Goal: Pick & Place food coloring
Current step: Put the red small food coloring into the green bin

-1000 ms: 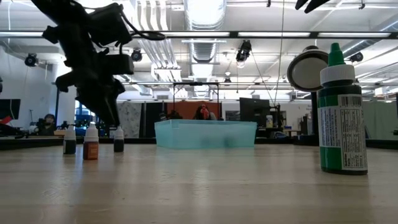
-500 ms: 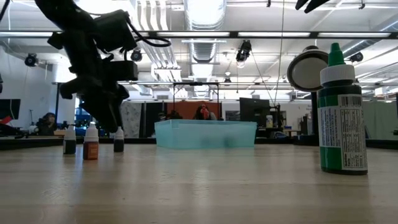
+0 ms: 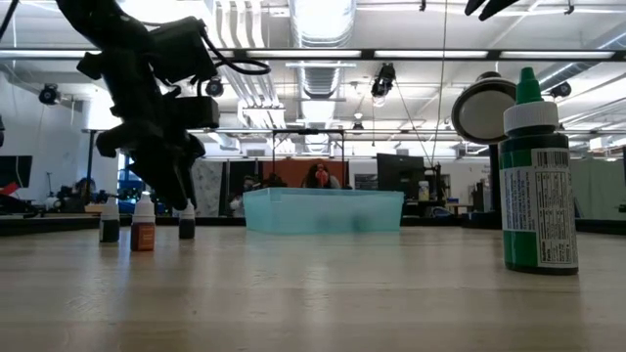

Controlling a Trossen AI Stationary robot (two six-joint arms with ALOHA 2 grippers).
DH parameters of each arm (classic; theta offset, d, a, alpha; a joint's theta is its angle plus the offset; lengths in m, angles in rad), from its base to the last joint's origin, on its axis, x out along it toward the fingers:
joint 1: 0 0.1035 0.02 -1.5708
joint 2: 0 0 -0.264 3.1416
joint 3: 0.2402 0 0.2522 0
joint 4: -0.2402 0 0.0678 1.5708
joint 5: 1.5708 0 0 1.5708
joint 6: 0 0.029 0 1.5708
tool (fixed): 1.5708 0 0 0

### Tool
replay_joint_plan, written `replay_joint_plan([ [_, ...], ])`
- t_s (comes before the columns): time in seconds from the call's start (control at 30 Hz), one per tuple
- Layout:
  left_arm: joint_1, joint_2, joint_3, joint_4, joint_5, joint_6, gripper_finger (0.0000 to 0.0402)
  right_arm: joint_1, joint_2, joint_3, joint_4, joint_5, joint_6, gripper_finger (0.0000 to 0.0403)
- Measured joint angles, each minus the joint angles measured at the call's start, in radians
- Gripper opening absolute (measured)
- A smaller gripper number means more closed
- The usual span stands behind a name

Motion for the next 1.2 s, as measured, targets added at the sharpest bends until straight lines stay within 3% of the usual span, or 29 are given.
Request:
replay_joint_plan([
  [0.57, 0.0, 0.042, 0.029, 0.009, -0.003, 0.009, 0.007, 0.0, 0.0, 0.0, 0.0, 0.0, 0.001, 0.0132],
  [1.2, 0.0, 0.041, 0.023, -0.008, -0.003, 0.014, 0.0067, 0.0, 0.0, 0.0, -0.002, 0.0, -0.009, 0.0136],
])
